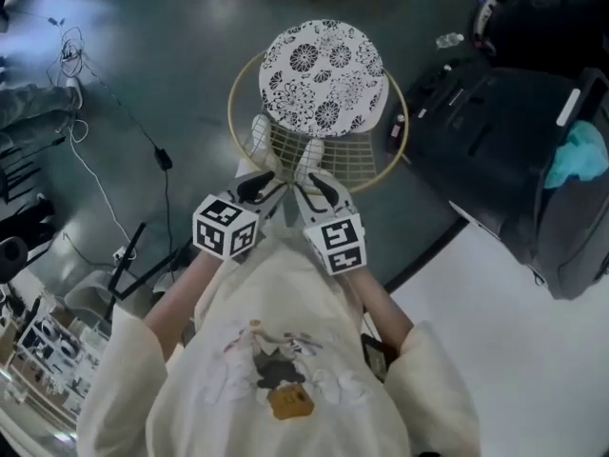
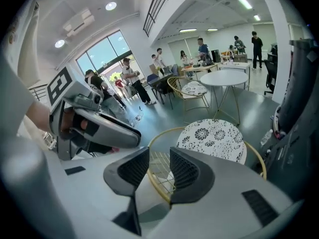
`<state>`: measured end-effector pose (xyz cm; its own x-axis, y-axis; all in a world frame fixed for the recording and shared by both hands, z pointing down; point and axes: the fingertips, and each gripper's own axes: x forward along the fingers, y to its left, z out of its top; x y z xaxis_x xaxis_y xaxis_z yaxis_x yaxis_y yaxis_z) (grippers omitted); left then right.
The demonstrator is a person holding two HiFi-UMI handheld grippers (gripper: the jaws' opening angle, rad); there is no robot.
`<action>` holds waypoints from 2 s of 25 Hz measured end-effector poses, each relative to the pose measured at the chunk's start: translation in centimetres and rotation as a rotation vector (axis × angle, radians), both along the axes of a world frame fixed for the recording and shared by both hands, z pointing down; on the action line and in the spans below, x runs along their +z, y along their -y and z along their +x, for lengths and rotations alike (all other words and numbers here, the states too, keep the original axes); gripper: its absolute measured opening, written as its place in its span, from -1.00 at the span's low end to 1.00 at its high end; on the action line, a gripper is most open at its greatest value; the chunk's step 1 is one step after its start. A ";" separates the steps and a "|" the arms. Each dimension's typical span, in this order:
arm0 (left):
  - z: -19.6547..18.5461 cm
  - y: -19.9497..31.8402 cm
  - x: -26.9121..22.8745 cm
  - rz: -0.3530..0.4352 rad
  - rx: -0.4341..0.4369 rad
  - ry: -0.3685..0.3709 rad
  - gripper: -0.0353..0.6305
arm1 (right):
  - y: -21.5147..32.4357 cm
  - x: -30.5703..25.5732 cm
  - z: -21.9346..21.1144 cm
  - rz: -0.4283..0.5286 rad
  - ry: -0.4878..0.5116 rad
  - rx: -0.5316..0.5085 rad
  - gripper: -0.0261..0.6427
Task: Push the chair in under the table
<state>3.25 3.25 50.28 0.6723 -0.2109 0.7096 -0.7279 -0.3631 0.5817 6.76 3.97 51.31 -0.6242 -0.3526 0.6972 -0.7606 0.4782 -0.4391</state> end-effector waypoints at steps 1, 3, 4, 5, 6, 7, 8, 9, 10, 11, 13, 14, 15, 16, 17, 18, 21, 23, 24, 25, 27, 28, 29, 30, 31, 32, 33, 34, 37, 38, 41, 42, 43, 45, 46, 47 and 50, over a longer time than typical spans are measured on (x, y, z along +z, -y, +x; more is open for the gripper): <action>-0.6 -0.1 0.9 -0.045 -0.061 0.000 -0.49 | -0.4 0.9 0.3 -0.030 -0.006 0.026 -0.57; -2.2 0.0 2.9 -0.105 -0.167 0.029 -0.49 | -1.1 2.9 1.4 -0.093 -0.018 0.119 -0.53; -2.9 0.0 3.8 -0.127 -0.210 0.049 -0.49 | -1.4 3.9 2.2 -0.125 -0.027 0.174 -0.52; -3.6 -0.1 4.6 -0.149 -0.249 0.066 -0.48 | -1.8 4.8 3.0 -0.153 -0.038 0.219 -0.52; -4.1 -0.1 5.3 -0.172 -0.286 0.078 -0.47 | -2.1 5.6 3.6 -0.173 -0.055 0.243 -0.50; -4.4 -0.2 6.0 -0.196 -0.322 0.084 -0.47 | -2.5 6.2 4.0 -0.179 -0.077 0.236 -0.48; -4.7 -0.4 6.5 -0.221 -0.359 0.087 -0.47 | -2.9 6.6 4.0 -0.175 -0.103 0.202 -0.45; -4.9 -0.7 7.1 -0.248 -0.395 0.088 -0.47 | -3.3 6.8 3.8 -0.167 -0.126 0.154 -0.42; -5.1 -1.1 7.7 -0.278 -0.432 0.087 -0.47 | -3.6 7.0 3.4 -0.159 -0.142 0.104 -0.40; -5.2 -1.6 8.4 -0.312 -0.469 0.086 -0.47 | -4.0 7.2 2.8 -0.157 -0.152 0.056 -0.40; -5.4 -2.9 9.6 -0.389 -0.536 0.083 -0.47 | -4.9 8.0 1.4 -0.166 -0.163 -0.037 -0.39; -5.5 -3.5 10.2 -0.424 -0.561 0.078 -0.47 | -5.4 8.4 0.7 -0.174 -0.168 -0.080 -0.39; -5.5 -4.0 10.8 -0.453 -0.579 0.073 -0.47 | -5.8 8.9 0.1 -0.183 -0.170 -0.113 -0.39; -5.5 -4.3 11.3 -0.476 -0.592 0.065 -0.47 | -6.1 9.2 -0.3 -0.192 -0.171 -0.135 -0.39; -5.3 -4.5 11.9 -0.493 -0.605 0.054 -0.47 | -6.3 9.4 -0.5 -0.197 -0.171 -0.144 -0.40; -5.1 -4.5 12.4 -0.510 -0.624 0.037 -0.47 | -6.3 9.5 -0.4 -0.197 -0.173 -0.143 -0.40; -5.0 -4.3 13.8 -0.569 -0.739 -0.009 -0.47 | -6.4 9.6 0.1 -0.190 -0.182 -0.124 -0.40; -5.3 -4.6 14.2 -0.599 -0.796 -0.024 -0.47 | -6.9 9.9 0.8 -0.199 -0.200 -0.128 -0.40; -5.3 -4.9 14.4 -0.617 -0.812 -0.031 -0.47 | -7.1 10.1 1.2 -0.202 -0.210 -0.132 -0.40; -5.3 -5.3 14.7 -0.641 -0.828 -0.038 -0.47 | -7.2 10.2 1.5 -0.203 -0.217 -0.132 -0.40; -5.0 -5.8 15.4 -0.689 -0.873 -0.074 -0.47 | -7.1 10.2 1.8 -0.200 -0.224 -0.125 -0.40; -4.6 -6.0 15.6 -0.707 -0.896 -0.103 -0.47 | -7.1 10.0 1.6 -0.195 -0.224 -0.122 -0.40; -4.1 -6.1 15.8 -0.723 -0.913 -0.130 -0.47 | -7.2 9.8 1.4 -0.188 -0.222 -0.123 -0.40; -3.5 -6.2 16.0 -0.736 -0.923 -0.151 -0.47 | -7.3 9.6 1.2 -0.183 -0.220 -0.126 -0.40; -2.7 -6.3 16.1 -0.745 -0.924 -0.165 -0.47 | -7.6 9.4 1.0 -0.180 -0.220 -0.130 -0.40; -1.9 -6.3 16.3 -0.750 -0.920 -0.173 -0.47 | -7.7 9.2 0.9 -0.176 -0.220 -0.133 -0.40; -1.1 -6.4 16.4 -0.752 -0.914 -0.172 -0.47 | -7.8 9.1 0.8 -0.171 -0.222 -0.135 -0.40; -0.5 -6.4 16.5 -0.749 -0.911 -0.161 -0.47 | -7.9 9.0 0.8 -0.165 -0.226 -0.135 -0.40; -0.4 -6.6 16.6 -0.733 -0.928 -0.105 -0.54 | -7.6 8.7 1.1 -0.148 -0.233 -0.122 -0.40; -0.5 -6.7 16.6 -0.733 -0.937 -0.099 -0.57 | -7.6 8.6 1.3 -0.148 -0.234 -0.116 -0.40; -0.6 -6.9 16.5 -0.720 -0.931 -0.068 -0.59 | -7.7 8.4 1.6 -0.149 -0.234 -0.102 -0.40; -0.6 -6.9 16.5 -0.716 -0.924 -0.052 -0.59 | -7.7 8.3 1.7 -0.147 -0.234 -0.099 -0.40; -0.7 -6.8 16.5 -0.715 -0.923 -0.043 -0.59 | -7.6 8.1 1.8 -0.143 -0.235 -0.097 -0.40; -0.7 -6.5 16.5 -0.720 -0.930 -0.040 -0.60 | -7.5 8.1 1.9 -0.133 -0.237 -0.094 -0.40; -0.7 -6.5 16.6 -0.720 -0.931 -0.039 -0.61 | -7.5 8.1 2.0 -0.131 -0.237 -0.094 -0.40; -0.6 -6.4 16.7 -0.721 -0.931 -0.036 -0.61 | -7.5 8.2 2.0 -0.129 -0.235 -0.095 -0.40; -0.5 -6.5 16.8 -0.737 -0.939 -0.031 -0.61 | -7.3 8.2 2.0 -0.122 -0.231 -0.088 -0.40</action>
